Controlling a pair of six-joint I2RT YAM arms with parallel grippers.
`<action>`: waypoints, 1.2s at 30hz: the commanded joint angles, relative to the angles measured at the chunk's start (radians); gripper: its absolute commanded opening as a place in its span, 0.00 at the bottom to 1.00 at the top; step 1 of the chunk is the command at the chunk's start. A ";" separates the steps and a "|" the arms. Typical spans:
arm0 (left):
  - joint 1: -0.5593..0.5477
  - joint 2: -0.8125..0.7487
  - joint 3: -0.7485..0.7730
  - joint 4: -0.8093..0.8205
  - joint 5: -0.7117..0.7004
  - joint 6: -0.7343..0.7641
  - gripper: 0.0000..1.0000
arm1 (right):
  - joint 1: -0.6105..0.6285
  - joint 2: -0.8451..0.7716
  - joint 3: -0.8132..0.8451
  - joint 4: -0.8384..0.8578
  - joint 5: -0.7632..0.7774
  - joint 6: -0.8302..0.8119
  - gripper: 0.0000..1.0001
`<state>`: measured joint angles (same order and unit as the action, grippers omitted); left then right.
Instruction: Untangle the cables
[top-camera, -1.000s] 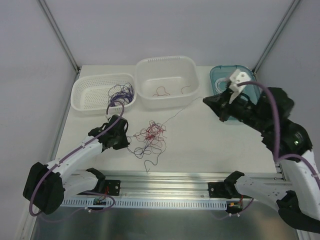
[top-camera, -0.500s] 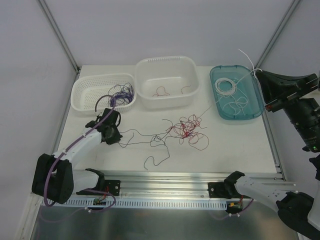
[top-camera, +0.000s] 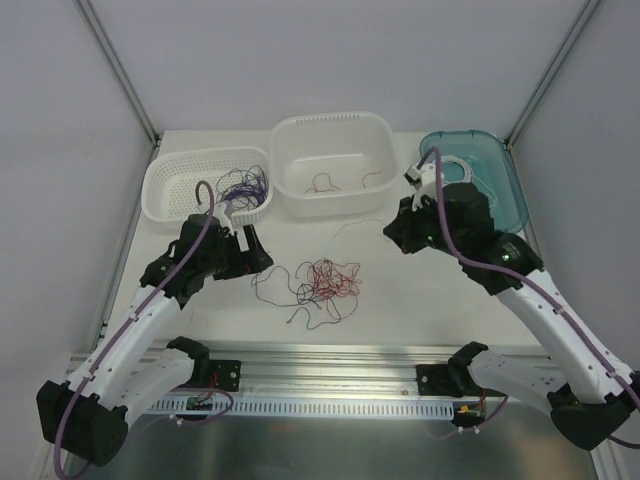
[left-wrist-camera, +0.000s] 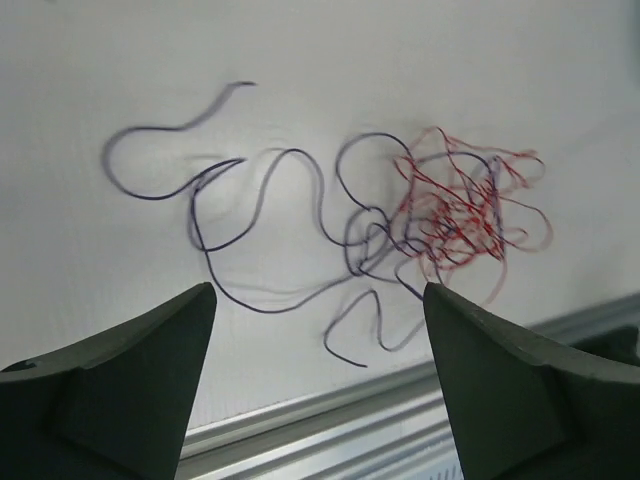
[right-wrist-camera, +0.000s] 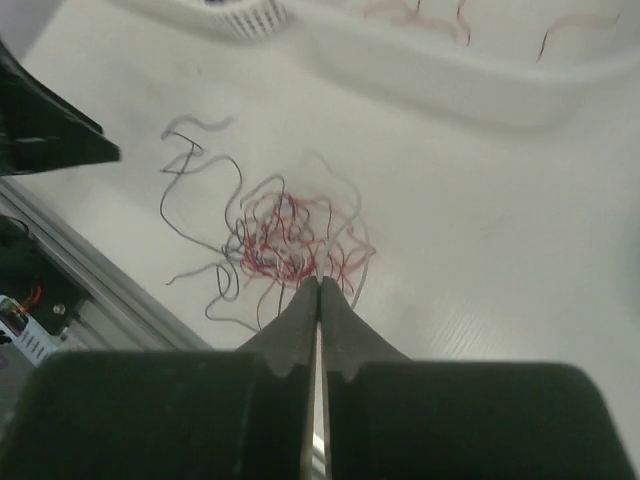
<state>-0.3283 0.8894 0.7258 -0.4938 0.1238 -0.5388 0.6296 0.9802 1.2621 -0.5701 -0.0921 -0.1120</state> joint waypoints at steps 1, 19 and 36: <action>-0.086 -0.059 0.001 0.066 0.168 0.031 0.89 | -0.002 -0.043 -0.127 0.059 -0.023 0.152 0.01; -0.451 0.453 0.146 0.316 -0.038 -0.194 0.61 | -0.011 -0.051 -0.394 -0.053 0.262 0.360 0.01; -0.505 0.614 0.107 0.452 -0.104 -0.268 0.00 | -0.042 -0.103 -0.432 -0.077 0.278 0.359 0.01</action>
<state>-0.8303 1.5410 0.8394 -0.0822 0.0784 -0.8047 0.6106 0.9154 0.8036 -0.6113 0.1364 0.2646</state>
